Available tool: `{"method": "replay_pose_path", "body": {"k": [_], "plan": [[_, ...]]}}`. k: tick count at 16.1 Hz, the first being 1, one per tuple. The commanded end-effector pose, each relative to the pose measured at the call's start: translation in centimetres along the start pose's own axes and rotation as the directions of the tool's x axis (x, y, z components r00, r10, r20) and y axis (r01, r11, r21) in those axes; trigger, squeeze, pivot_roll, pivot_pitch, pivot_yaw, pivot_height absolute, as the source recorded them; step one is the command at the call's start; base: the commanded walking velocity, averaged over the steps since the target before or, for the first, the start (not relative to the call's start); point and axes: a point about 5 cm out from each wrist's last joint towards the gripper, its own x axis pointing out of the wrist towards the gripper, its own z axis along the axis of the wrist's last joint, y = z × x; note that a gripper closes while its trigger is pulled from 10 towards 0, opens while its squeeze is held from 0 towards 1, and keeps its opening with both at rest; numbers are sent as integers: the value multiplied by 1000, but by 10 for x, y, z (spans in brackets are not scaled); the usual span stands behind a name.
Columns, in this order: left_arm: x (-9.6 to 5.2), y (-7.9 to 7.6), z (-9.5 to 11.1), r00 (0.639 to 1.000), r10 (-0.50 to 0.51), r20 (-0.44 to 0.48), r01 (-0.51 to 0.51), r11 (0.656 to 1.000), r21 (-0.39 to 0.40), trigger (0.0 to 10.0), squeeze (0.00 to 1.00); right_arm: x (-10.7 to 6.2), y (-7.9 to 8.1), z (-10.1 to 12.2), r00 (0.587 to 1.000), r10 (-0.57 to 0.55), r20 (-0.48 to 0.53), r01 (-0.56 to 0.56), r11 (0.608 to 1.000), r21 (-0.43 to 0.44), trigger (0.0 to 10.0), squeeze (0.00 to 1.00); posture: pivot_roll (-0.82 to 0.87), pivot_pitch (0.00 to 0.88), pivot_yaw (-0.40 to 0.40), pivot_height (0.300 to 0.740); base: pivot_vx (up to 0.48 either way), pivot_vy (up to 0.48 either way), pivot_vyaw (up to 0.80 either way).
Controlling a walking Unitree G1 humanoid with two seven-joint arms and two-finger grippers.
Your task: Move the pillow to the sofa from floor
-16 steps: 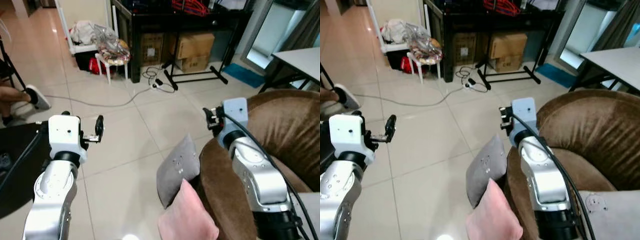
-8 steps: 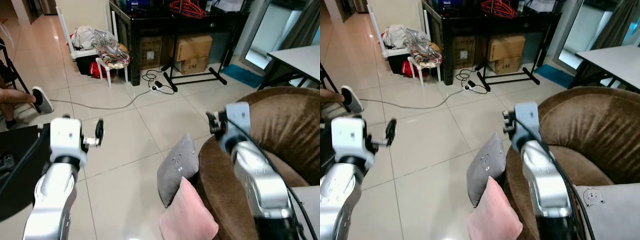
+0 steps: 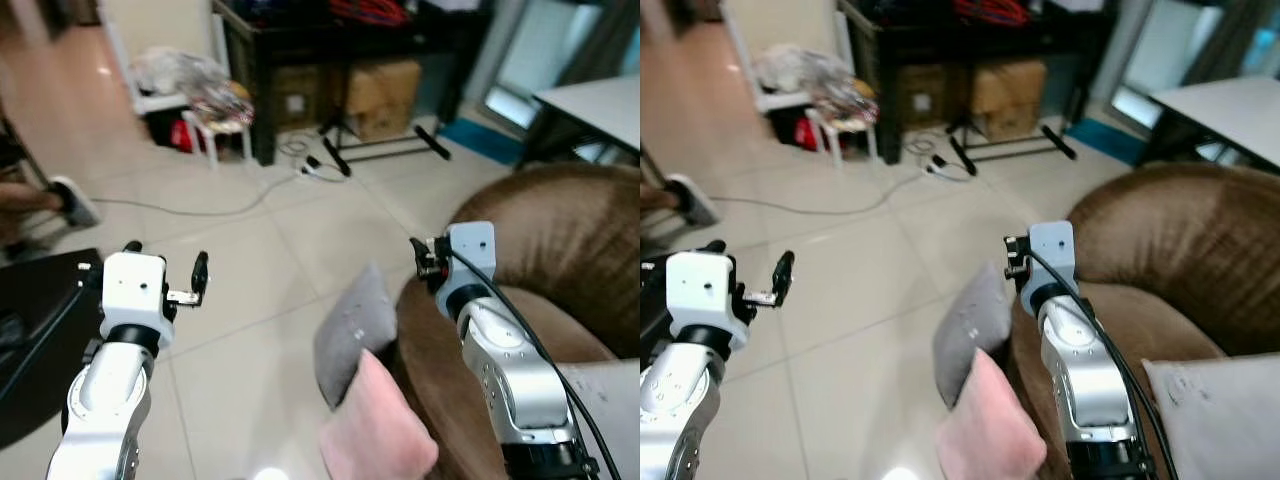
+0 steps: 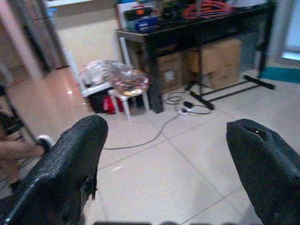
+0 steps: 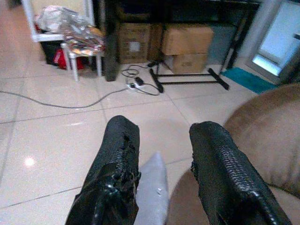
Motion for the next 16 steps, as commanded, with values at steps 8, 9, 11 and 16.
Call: {"method": "replay_pose_path", "body": {"k": [8, 9, 11, 16], "plan": [[-7, -9, -8, 999, -51, -6, 51, 998, 45, 10000, 0, -3, -4, -15, 999, 18, -34, -17, 1000, 16, 10000, 0, -38, 0, -49, 722, 111, 0, -98], [-9, -7, -10, 999, -48, -12, 49, 997, 56, 10000, 0, -4, -3, -16, 999, 25, -33, -24, 1000, 18, 10000, 0, -37, 0, -50, 712, 0, 0, 0], [-9, -6, -13, 999, -44, -15, 45, 997, 58, 10000, 0, -4, -3, -16, 999, 39, -37, -39, 999, 9, 10000, 0, -34, 0, -53, 687, 0, 0, 0], [-11, -8, -14, 999, -47, -13, 48, 998, 42, 10000, 0, -1, 0, -15, 998, 54, -36, -54, 998, 8, 10000, 0, -26, 0, -60, 642, 0, 0, 0]]}}
